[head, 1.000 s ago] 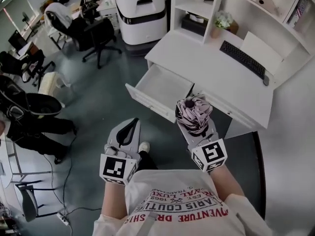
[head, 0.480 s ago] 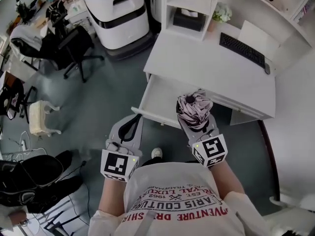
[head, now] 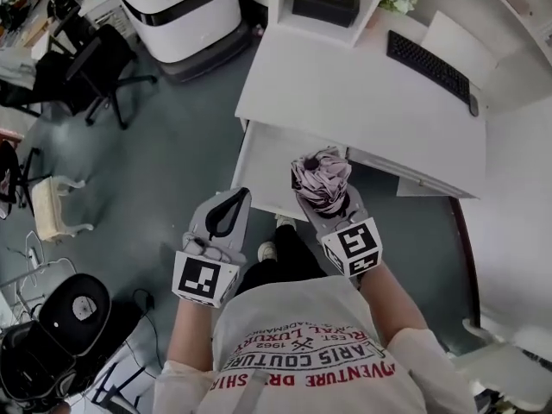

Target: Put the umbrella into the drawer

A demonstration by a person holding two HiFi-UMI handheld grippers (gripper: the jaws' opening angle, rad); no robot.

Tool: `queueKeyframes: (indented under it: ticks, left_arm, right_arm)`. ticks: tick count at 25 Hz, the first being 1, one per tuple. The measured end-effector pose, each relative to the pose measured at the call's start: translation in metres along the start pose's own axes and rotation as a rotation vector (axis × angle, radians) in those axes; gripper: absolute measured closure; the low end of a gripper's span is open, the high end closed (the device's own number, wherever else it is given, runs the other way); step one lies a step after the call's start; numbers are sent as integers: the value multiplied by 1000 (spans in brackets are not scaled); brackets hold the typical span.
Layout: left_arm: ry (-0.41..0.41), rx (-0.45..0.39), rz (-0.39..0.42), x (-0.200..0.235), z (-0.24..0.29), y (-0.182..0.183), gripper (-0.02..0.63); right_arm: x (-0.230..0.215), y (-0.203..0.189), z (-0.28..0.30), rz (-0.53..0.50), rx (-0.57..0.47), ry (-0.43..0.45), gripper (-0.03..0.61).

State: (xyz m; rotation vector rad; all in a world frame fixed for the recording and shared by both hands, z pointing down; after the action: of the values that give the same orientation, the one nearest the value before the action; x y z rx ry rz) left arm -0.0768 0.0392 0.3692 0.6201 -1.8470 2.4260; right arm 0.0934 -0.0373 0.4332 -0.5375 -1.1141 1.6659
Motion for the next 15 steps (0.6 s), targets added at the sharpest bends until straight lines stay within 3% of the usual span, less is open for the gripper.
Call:
queueKeyframes:
  ticks: [6,15]
  left_arm:
    - [-59,12,-57,32,47,-32,609]
    - [26,78,-96,82,91,-81,609]
  right_arm:
    - [-10,-44,69,-70,124,133,370]
    - [7,-130,160,-84,335,398,367]
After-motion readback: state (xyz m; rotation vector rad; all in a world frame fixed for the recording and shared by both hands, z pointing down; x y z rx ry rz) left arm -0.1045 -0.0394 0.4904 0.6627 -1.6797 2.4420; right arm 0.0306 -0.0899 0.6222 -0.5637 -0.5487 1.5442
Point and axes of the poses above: the fingertips, and each gripper's own axes: z forward along the fingers, x to its left, y out of its top, the point moved 6 cm from there along -z, backward along the fingers, and after that the axes turned 14 degrees about -z, right-handed, at the moved point
